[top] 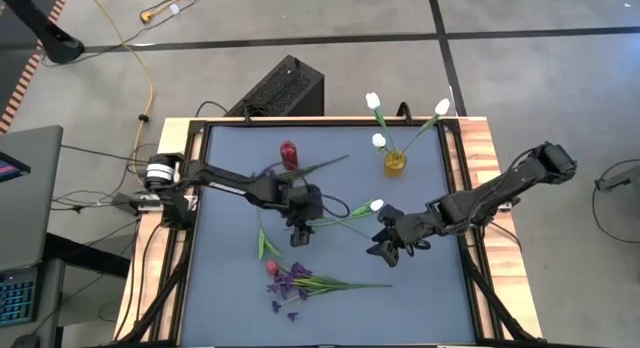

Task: Sort flowers into vase by color
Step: Put the white flower into the yellow vase

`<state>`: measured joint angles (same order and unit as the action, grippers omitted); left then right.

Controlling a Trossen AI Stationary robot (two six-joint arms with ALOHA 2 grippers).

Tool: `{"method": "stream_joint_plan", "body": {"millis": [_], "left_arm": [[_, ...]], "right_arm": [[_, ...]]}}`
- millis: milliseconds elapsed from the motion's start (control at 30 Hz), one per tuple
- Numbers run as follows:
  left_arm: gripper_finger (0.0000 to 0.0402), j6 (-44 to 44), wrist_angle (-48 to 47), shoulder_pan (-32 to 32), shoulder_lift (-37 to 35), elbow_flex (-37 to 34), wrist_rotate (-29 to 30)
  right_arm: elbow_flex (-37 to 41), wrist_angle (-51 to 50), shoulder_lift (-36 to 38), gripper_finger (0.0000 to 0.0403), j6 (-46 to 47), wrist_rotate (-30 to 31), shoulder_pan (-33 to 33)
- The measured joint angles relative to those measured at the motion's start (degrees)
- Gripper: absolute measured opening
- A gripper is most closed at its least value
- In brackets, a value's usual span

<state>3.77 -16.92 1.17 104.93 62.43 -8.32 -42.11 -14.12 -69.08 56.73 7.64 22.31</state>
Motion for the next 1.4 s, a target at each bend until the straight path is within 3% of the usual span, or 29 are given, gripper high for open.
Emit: {"method": "stream_joint_plan", "body": {"millis": [367,700,933,1000,1167,1400], "left_arm": [[0.0201,-0.1,3.6,-2.8,3.1,0.0,11.1],[0.0087,0.2,2.8,-2.8,7.0,0.4,8.1],[0.0010,0.0,1.8,-3.0,5.2,0.2,9.7],[0.0005,0.3,1.4,-2.8,4.4,0.1,9.4],[0.0001,3.4,-1.7,-1.9,2.2,-0.2,3.9],[0.0000,11.7,-4.0,1.2,-0.8,-0.3,-15.1]], "right_arm": [[0.0,-0.2,0.0,0.0276,-0.4,-0.2,0.6],[0.0,0.0,0.0,0.0276,-0.8,-0.4,0.6],[0.0,0.1,0.0,0.0276,-1.2,-0.5,0.5],[0.0,0.1,0.0,0.0276,-1.3,-0.5,0.5],[0.0,0.1,0.0,0.0276,-1.3,-0.5,0.5],[0.0,1.1,0.0,0.0276,-1.3,-0.5,0.5]]}}
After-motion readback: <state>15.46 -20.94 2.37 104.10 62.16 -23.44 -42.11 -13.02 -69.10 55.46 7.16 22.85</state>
